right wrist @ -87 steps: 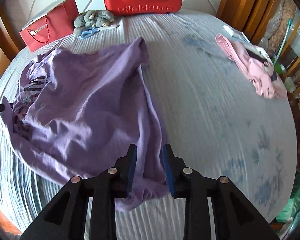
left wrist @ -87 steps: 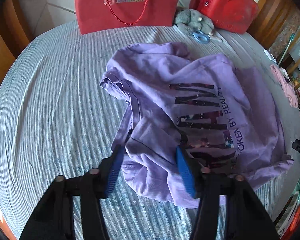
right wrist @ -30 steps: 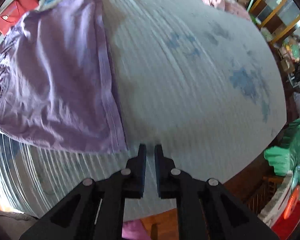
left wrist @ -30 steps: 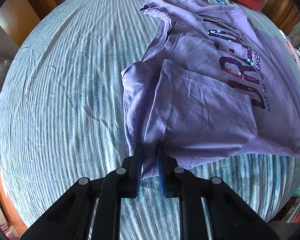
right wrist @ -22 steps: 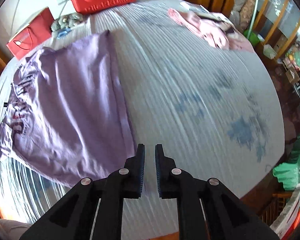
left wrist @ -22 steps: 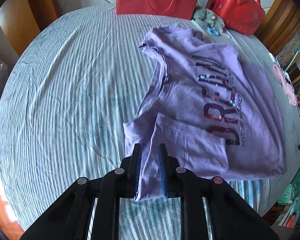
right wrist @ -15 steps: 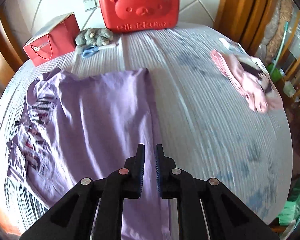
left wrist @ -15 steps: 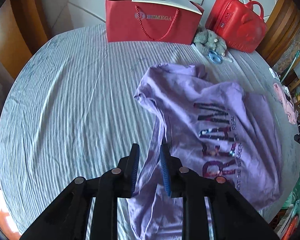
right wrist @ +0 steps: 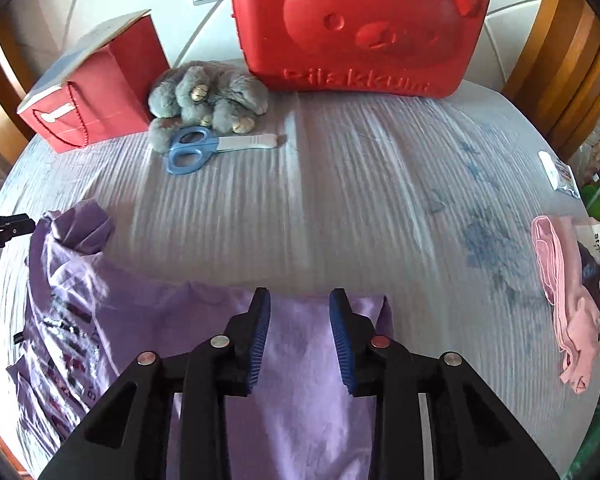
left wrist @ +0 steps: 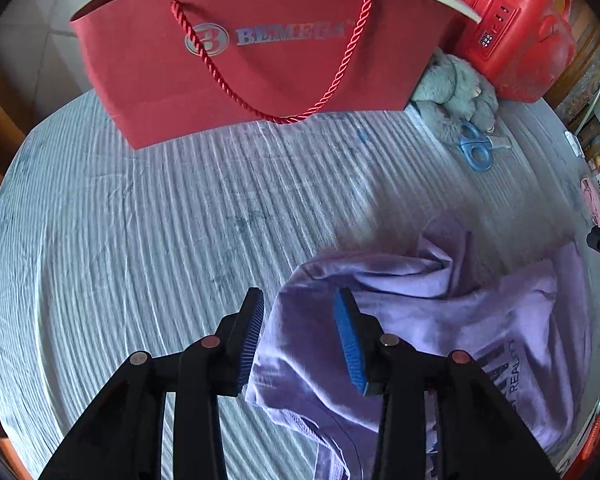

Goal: Fold clothes

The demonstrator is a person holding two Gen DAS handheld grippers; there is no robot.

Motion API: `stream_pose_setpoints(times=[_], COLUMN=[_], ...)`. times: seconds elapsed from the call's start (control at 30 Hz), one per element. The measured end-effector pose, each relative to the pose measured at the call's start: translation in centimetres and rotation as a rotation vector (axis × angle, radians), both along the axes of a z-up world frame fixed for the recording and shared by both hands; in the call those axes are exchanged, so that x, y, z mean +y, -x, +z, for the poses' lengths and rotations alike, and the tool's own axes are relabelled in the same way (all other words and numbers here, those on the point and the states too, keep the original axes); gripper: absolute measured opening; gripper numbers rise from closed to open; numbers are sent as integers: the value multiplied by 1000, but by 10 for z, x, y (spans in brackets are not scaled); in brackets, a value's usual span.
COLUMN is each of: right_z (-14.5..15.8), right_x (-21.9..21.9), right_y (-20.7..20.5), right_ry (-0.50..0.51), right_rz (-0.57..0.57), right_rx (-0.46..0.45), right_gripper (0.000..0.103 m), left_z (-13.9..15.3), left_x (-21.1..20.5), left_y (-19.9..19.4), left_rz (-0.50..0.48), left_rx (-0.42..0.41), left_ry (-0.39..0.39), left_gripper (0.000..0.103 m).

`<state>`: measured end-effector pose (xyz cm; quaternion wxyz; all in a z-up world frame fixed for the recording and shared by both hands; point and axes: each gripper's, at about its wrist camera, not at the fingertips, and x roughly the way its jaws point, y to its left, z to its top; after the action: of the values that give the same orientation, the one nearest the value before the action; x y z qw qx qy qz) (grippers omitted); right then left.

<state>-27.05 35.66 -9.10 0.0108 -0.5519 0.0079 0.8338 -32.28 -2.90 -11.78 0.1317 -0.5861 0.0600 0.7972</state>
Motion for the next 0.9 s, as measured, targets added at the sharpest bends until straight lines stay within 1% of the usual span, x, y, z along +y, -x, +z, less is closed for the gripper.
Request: stream_pose_setpoints(times=[0.1, 0.13, 0.17, 0.2, 0.23, 0.27, 0.3, 0.37, 0.4, 0.5, 0.53, 0.57, 0.6, 0.63, 0.67, 0.77, 0.9], right_z=[-15, -20, -24, -30, -35, -39, -41, -32, -23, 5, 9, 8, 5, 5, 8, 21, 26], right_x=[18, 21, 23, 24, 24, 22, 19, 14, 14, 30, 36, 42, 46, 48, 46, 22, -47], right_y=[7, 7, 6, 5, 4, 4, 3, 1, -2, -25, -33, -39, -42, -43, -41, -36, -8], right_ry=[12, 16, 19, 14, 7, -9, -29, -62, -55, -14, -27, -56, -106, -149, -146, 12, 156], right_rz=[-50, -53, -53, -51, -47, -39, -29, -24, -36, -98, -121, -143, -170, -186, -184, -100, 73], right_rx=[-57, -74, -91, -109, -127, -133, -135, -74, -33, 98, 110, 91, 57, 38, 46, 95, 119], right_gripper=[34, 36, 40, 40, 38, 5, 2, 2, 2, 3, 3, 9, 16, 16, 16, 16, 16], left_z=[-14, -18, -22, -24, -22, -20, -18, -4, 3, 36, 46, 52, 55, 55, 54, 52, 43], left_x=[7, 10, 13, 16, 18, 19, 21, 21, 20, 9, 5, 2, -2, -3, -3, -1, -3], left_y=[9, 10, 11, 11, 10, 9, 9, 3, 0, -21, -29, -36, -43, -49, -51, -50, -49], left_rz=[-16, -19, -24, -29, -32, -36, -39, -33, -29, -22, -23, -27, -31, -36, -45, -60, -51], left_rx=[-29, -37, -42, -43, -39, -35, -32, 15, 38, 140, 173, 190, 202, 208, 212, 212, 185], left_ry=[5, 9, 17, 27, 21, 14, 6, 2, 0, -60, -74, -83, -88, -84, -76, -61, -46], left_gripper=[38, 38, 38, 37, 30, 8, 6, 6, 6, 5, 5, 6, 6, 6, 6, 6, 6])
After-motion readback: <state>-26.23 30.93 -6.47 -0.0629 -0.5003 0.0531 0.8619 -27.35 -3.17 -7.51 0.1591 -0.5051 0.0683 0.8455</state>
